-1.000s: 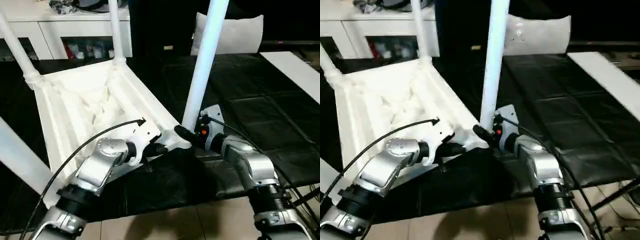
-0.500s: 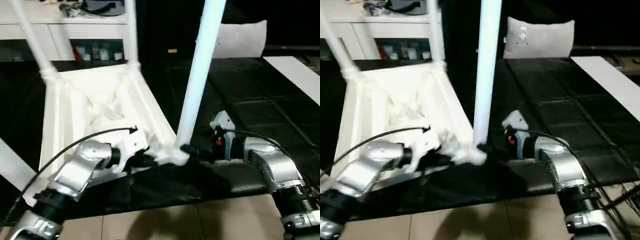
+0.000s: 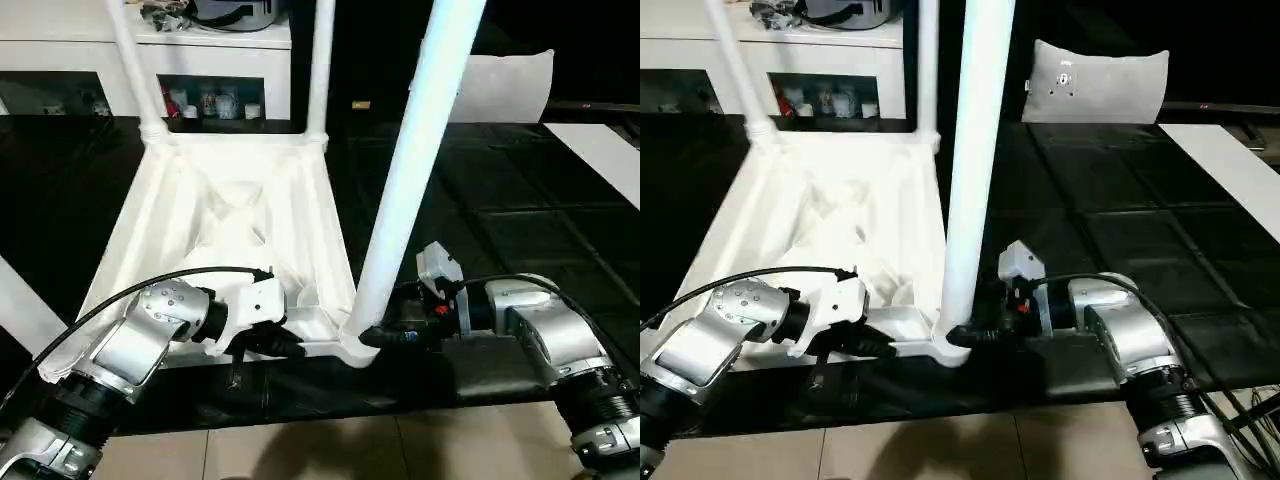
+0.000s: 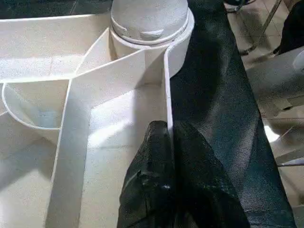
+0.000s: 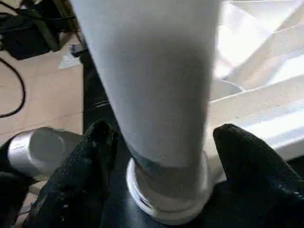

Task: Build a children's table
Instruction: Rotate leg to tighten

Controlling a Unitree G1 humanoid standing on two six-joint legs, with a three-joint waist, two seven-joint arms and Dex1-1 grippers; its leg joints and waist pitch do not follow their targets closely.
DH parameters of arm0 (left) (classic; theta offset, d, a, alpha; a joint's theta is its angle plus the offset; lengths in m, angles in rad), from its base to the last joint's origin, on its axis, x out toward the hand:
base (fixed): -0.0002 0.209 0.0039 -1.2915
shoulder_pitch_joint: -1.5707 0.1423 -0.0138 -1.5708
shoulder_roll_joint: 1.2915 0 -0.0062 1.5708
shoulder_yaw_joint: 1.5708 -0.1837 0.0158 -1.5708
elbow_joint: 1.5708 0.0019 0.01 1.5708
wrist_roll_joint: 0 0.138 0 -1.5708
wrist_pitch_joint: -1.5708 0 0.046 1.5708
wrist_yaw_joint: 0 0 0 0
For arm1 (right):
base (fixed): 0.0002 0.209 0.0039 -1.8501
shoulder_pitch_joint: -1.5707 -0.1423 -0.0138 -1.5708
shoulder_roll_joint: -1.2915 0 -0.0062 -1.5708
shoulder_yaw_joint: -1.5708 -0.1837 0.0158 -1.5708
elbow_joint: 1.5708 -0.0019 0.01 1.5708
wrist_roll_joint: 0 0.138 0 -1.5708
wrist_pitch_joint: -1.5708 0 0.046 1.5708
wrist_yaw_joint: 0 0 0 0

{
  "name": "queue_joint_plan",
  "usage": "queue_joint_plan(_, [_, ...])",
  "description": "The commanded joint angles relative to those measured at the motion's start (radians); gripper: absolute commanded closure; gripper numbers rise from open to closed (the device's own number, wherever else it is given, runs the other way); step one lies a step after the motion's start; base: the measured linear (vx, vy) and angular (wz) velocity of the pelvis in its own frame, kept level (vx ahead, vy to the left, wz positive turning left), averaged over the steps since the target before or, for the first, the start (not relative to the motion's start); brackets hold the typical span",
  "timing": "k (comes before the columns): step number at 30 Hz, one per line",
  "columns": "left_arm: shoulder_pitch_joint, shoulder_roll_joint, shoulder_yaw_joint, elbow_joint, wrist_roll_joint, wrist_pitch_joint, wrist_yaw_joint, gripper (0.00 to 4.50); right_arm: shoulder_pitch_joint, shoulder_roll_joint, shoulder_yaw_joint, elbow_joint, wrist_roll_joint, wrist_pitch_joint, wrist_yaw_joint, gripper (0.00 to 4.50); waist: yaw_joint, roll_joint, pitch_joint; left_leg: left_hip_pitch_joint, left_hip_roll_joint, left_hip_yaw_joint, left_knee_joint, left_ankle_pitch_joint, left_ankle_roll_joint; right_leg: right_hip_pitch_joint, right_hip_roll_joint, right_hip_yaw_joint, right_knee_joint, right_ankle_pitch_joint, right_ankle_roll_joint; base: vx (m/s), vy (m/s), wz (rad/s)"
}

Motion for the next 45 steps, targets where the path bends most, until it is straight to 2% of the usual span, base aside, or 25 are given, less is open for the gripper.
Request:
queue_joint_plan(1, [-0.008,-0.002,-0.048,-0.009,0.008,-0.019,-0.05,4.5,-0.008,-0.005,0.011,0.001,0.002,0.008,0.024,1.4,-0.005,0.002,-0.061,-0.016,0.021,0.006,-0.069,-0.083,0.05,0.068,-0.074,0.08,-0.075,-0.368,-0.007,0.0,0.0,0.0])
queue_joint_plan(7, [-0.008,-0.001,-0.047,-0.005,0.007,-0.022,-0.055,4.5,0.002,-0.009,0.014,-0.015,0.013,0.023,0.038,1.85,-0.003,0.003,-0.062,-0.017,0.024,0.005,-0.069,-0.067,0.05,0.069,-0.074,0.083,-0.067,-0.328,-0.024,0.0,0.0,0.0])
queue_joint_plan(13, [0.01,-0.025,-0.019,-0.019,-0.014,0.03,-0.008,4.5,0.052,0.011,-0.003,-0.104,0.069,0.125,-0.008,2.37,0.001,0.005,-0.061,-0.016,0.023,0.005,-0.07,-0.078,0.043,0.07,-0.073,0.081,-0.073,-0.352,-0.007,0.0,0.0,0.0])
queue_joint_plan(19, [0.019,-0.077,0.013,-0.049,-0.027,0.129,0.081,4.5,0.073,0.08,-0.019,-0.154,0.023,0.235,-0.218,2.46,-0.005,0.005,-0.055,-0.014,0.014,0.007,-0.07,-0.111,0.026,0.067,-0.07,0.072,-0.09,-0.432,0.031,0.0,0.0,0.0])
queue_joint_plan(22, [0.013,-0.12,0.029,-0.055,-0.031,0.177,0.14,4.5,0.063,0.144,-0.036,-0.153,-0.013,0.296,-0.365,2.47,-0.016,0.009,-0.052,-0.01,0.004,0.006,-0.064,-0.159,0.01,0.064,-0.067,0.052,-0.113,-0.525,0.086,0.0,0.0,0.0])
queue_joint_plan(24, [-0.007,-0.17,0.048,-0.04,-0.021,0.228,0.217,4.5,0.025,0.232,-0.092,-0.098,-0.044,0.347,-0.561,2.47,-0.045,0.01,-0.049,-0.011,0.002,0.002,-0.058,-0.206,0.001,0.062,-0.062,0.028,-0.133,-0.567,0.123,0.0,0.0,0.0])
queue_joint_plan(25, [-0.025,-0.21,0.067,-0.021,-0.013,0.261,0.279,4.5,0.0,0.276,-0.129,-0.057,-0.057,0.352,-0.67,2.47,-0.052,0.017,-0.049,-0.009,0.003,-0.002,-0.055,-0.227,0.0,0.064,-0.063,0.018,-0.138,-0.578,0.129,0.0,0.0,0.0])
queue_joint_plan(26, [-0.036,-0.235,0.079,-0.01,-0.01,0.28,0.318,4.5,-0.013,0.298,-0.151,-0.035,-0.062,0.347,-0.732,2.47,-0.074,0.02,-0.05,-0.018,0.017,-0.011,-0.058,-0.264,0.005,0.077,-0.064,0.005,-0.142,-0.574,0.142,0.0,0.0,0.0])
queue_joint_plan(27, [-0.041,-0.248,0.085,-0.005,-0.008,0.29,0.337,4.5,-0.019,0.308,-0.161,-0.024,-0.064,0.344,-0.762,2.47,-0.075,0.03,-0.052,-0.015,0.035,-0.019,-0.064,-0.292,0.008,0.085,-0.069,0.007,-0.139,-0.562,0.135,0.0,0.0,0.0])
queue_joint_plan(28, [-0.07,-0.33,0.125,0.029,-0.006,0.333,0.458,4.5,-0.051,0.348,-0.209,0.045,-0.066,0.301,-0.89,2.47,-0.086,0.036,-0.053,-0.024,0.093,-0.04,-0.099,-0.39,0.023,0.106,-0.077,0.041,-0.083,-0.46,0.098,0.0,0.0,0.0])
queue_joint_plan(29, [-0.07,-0.33,0.125,0.029,-0.006,0.333,0.458,4.5,-0.051,0.348,-0.209,0.045,-0.066,0.301,-0.89,2.47,-0.087,0.037,-0.049,-0.023,0.109,-0.044,-0.113,-0.418,0.022,0.103,-0.079,0.061,-0.055,-0.416,0.076,0.0,0.0,0.0])
queue_joint_plan(30, [-0.077,-0.356,0.137,0.036,-0.004,0.347,0.493,4.5,-0.056,0.355,-0.217,0.057,-0.072,0.287,-0.917,2.47,-0.084,0.023,-0.047,-0.002,0.079,-0.029,-0.101,-0.426,0.011,0.08,-0.086,0.079,-0.077,-0.429,0.056,0.0,0.0,0.0])
queue_joint_plan(31, [-0.079,-0.372,0.138,0.036,-0.002,0.352,0.51,4.5,-0.057,0.363,-0.225,0.06,-0.071,0.282,-0.927,2.14,-0.089,0.009,-0.043,0.007,0.035,-0.013,-0.076,-0.39,0.005,0.062,-0.089,0.069,-0.11,-0.516,0.064,0.0,0.0,0.0])
queue_joint_plan(32, [-0.08,-0.379,0.139,0.036,-0.001,0.354,0.517,4.5,-0.057,0.366,-0.229,0.061,-0.071,0.28,-0.931,1.95,-0.082,-0.006,-0.04,0.014,-0.03,0.013,-0.035,-0.268,0.017,0.043,-0.087,0.037,-0.148,-0.677,0.119,0.0,0.0,0.0])
queue_joint_plan(33, [-0.08,-0.39,0.136,0.033,0.003,0.356,0.527,4.5,-0.056,0.374,-0.238,0.057,-0.067,0.282,-0.933,1.95,-0.077,-0.007,-0.047,-0.003,-0.034,0.014,-0.043,-0.204,0.046,0.059,-0.083,0.034,-0.146,-0.676,0.151,0.0,0.0,0.0])
queue_joint_plan(34, [-0.071,-0.38,0.117,0.019,0.015,0.341,0.505,4.5,-0.045,0.371,-0.234,0.035,-0.076,0.277,-0.903,1.72,-0.07,0.004,-0.055,-0.013,-0.017,0.006,-0.057,-0.162,0.053,0.07,-0.076,0.038,-0.139,-0.591,0.154,0.055,-0.018,0.0])
queue_joint_plan(36, [-0.064,-0.366,0.108,0.015,0.023,0.323,0.49,4.5,-0.037,0.364,-0.225,0.023,-0.083,0.267,-0.882,1.6,-0.067,0.009,-0.06,-0.009,-0.001,0.001,-0.064,-0.13,0.05,0.067,-0.073,0.047,-0.126,-0.49,0.122,0.058,-0.016,0.06])
queue_joint_plan(37, [-0.059,-0.352,0.104,0.014,0.029,0.307,0.479,4.5,-0.03,0.356,-0.217,0.017,-0.087,0.255,-0.87,1.48,-0.062,0.008,-0.065,-0.011,0.007,-0.003,-0.068,-0.083,0.047,0.068,-0.073,0.057,-0.104,-0.393,0.074,0.066,-0.008,0.11])
queue_joint_plan(38, [-0.057,-0.348,0.104,0.013,0.03,0.305,0.476,4.5,-0.029,0.352,-0.216,0.017,-0.088,0.251,-0.868,1.39,-0.058,0.009,-0.071,-0.022,0.015,-0.007,-0.069,-0.011,0.049,0.074,-0.074,0.067,-0.076,-0.287,0.027,0.066,-0.008,0.11])
queue_joint_plan(39, [-0.055,-0.343,0.103,0.012,0.03,0.304,0.473,4.5,-0.026,0.348,-0.214,0.017,-0.089,0.246,-0.864,1.39,-0.056,0.01,-0.074,-0.027,0.018,-0.009,-0.066,0.027,0.053,0.076,-0.074,0.072,-0.064,-0.232,0.007,0.064,-0.008,-0.01])
queue_joint_plan(40, [-0.045,-0.324,0.097,0.008,0.031,0.288,0.458,4.5,-0.018,0.329,-0.205,0.015,-0.084,0.219,-0.837,1.27,-0.049,0.009,-0.082,-0.036,0.016,-0.012,-0.057,0.111,0.064,0.08,-0.072,0.078,-0.038,-0.112,-0.026,0.05,-0.011,-0.04])
queue_joint_plan(41, [-0.037,-0.307,0.092,0.006,0.031,0.277,0.441,4.5,-0.01,0.309,-0.201,0.007,-0.074,0.204,-0.805,1.27,-0.051,0.004,-0.079,-0.039,0.012,-0.009,-0.053,0.147,0.08,0.075,-0.069,0.083,-0.026,-0.042,-0.062,0.05,-0.011,-0.04])
queue_joint_plan(43, [-0.029,-0.283,0.083,0.004,0.027,0.257,0.413,4.5,0.0,0.279,-0.196,-0.008,-0.056,0.191,-0.754,1.0,-0.045,0.007,-0.076,-0.038,0.011,-0.003,-0.052,0.127,0.098,0.073,-0.072,0.085,-0.025,-0.048,-0.088,0.0,0.0,0.0])
queue_joint_plan(44, [-0.025,-0.268,0.08,0.002,0.022,0.255,0.392,4.5,0.003,0.26,-0.196,-0.016,-0.051,0.187,-0.725,0.97,-0.043,0.014,-0.075,-0.037,0.01,0.0,-0.051,0.101,0.103,0.073,-0.071,0.085,-0.032,-0.076,-0.088,0.0,0.0,0.0])
queue_joint_plan(45, [-0.025,-0.268,0.08,0.002,0.022,0.255,0.392,4.5,0.003,0.26,-0.196,-0.016,-0.051,0.187,-0.725,0.91,-0.039,0.012,-0.07,-0.035,0.011,0.004,-0.054,0.066,0.099,0.071,-0.072,0.085,-0.04,-0.128,-0.078,0.0,0.0,0.0])
